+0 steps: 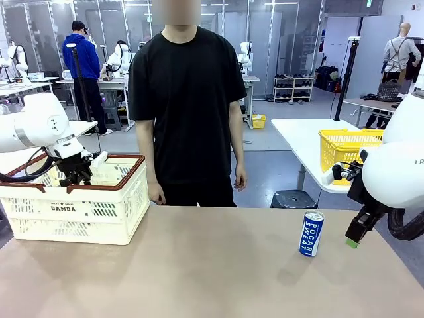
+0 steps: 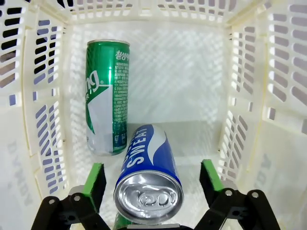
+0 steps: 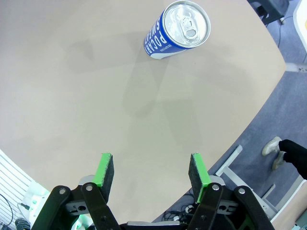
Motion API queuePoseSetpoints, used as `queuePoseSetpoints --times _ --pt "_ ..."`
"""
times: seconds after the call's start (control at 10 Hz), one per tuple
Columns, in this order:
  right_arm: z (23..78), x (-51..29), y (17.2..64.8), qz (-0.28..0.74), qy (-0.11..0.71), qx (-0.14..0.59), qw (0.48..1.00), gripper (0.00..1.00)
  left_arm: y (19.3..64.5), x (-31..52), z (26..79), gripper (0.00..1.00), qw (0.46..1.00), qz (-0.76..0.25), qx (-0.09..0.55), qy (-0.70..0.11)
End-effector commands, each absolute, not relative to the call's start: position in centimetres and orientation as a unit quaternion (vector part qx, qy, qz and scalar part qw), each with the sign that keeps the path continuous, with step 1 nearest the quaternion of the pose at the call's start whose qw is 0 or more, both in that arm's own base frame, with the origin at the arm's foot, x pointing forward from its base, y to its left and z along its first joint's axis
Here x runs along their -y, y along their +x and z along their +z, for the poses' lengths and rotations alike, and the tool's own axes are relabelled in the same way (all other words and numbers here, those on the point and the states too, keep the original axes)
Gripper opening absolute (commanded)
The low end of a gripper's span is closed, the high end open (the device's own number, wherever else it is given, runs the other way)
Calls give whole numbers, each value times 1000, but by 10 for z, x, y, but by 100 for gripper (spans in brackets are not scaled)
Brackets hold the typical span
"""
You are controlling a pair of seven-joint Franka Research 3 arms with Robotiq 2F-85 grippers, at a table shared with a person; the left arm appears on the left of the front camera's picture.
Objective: Place the drinks into the Shopping basket.
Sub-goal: Pick up one drink and place it into the Shopping basket.
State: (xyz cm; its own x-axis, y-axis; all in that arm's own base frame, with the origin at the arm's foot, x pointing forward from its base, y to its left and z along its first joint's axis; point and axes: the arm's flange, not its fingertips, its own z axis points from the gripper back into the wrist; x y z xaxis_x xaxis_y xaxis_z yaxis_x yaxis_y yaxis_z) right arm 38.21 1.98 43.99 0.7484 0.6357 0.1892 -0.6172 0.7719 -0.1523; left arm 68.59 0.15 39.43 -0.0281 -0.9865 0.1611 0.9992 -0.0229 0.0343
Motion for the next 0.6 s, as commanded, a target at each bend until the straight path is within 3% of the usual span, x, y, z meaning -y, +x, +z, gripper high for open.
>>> queuePoseSetpoints --times 0.0,0.5 --pt "440 -18 381 334 -38 116 935 79 673 -5 400 100 688 -718 95 -49" --pt "440 -18 381 334 -38 116 935 79 685 -2 400 100 696 -713 72 -44"
